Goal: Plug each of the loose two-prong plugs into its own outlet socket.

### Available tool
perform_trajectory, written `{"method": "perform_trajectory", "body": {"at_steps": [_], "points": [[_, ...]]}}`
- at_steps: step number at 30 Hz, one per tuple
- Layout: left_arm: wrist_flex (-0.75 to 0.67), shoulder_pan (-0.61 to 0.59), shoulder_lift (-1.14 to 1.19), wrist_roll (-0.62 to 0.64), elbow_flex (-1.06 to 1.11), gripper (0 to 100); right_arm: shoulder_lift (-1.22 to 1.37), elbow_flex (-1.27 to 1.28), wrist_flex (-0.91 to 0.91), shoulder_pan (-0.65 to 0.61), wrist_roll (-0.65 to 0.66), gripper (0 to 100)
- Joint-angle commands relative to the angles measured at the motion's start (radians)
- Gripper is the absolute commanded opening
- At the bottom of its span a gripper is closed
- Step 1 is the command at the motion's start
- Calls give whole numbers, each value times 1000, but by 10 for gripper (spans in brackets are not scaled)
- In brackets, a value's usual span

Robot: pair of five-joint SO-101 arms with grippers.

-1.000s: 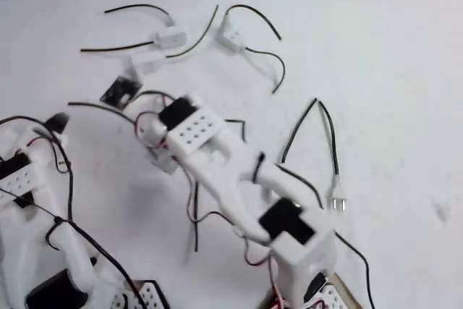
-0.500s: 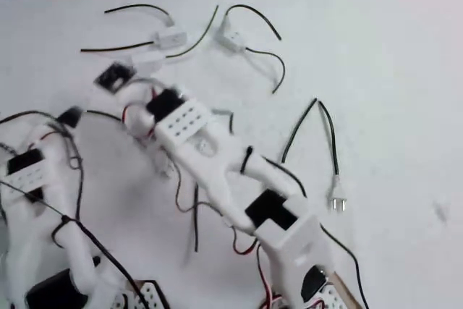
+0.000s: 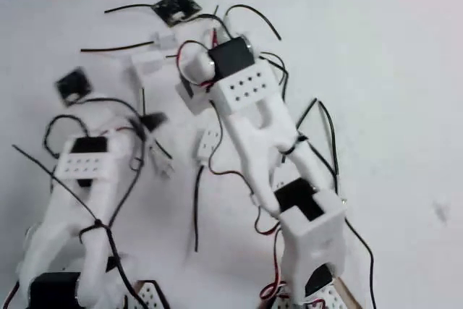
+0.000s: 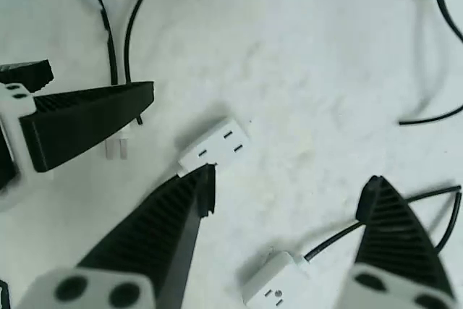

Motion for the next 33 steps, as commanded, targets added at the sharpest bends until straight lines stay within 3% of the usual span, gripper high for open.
{"method": "perform_trajectory", "body": {"at_steps": [1,5,12,16,20,25,33], "points": [[61,99,-27,9,-6,369,-101,110,5,44,-8,309],[61,122,-25,69,37,373,-173,252,4,96,-8,309],[-210,124,-25,115,210,369,-211,376,1,194,-6,309],[-276,110,-25,120,238,369,-211,422,1,223,112,309],[-308,102,-25,132,238,369,-211,459,1,255,133,309],[-334,74,-25,282,239,369,-211,480,1,294,140,309],[-238,84,-25,250,178,369,-209,480,1,335,140,309]]}}
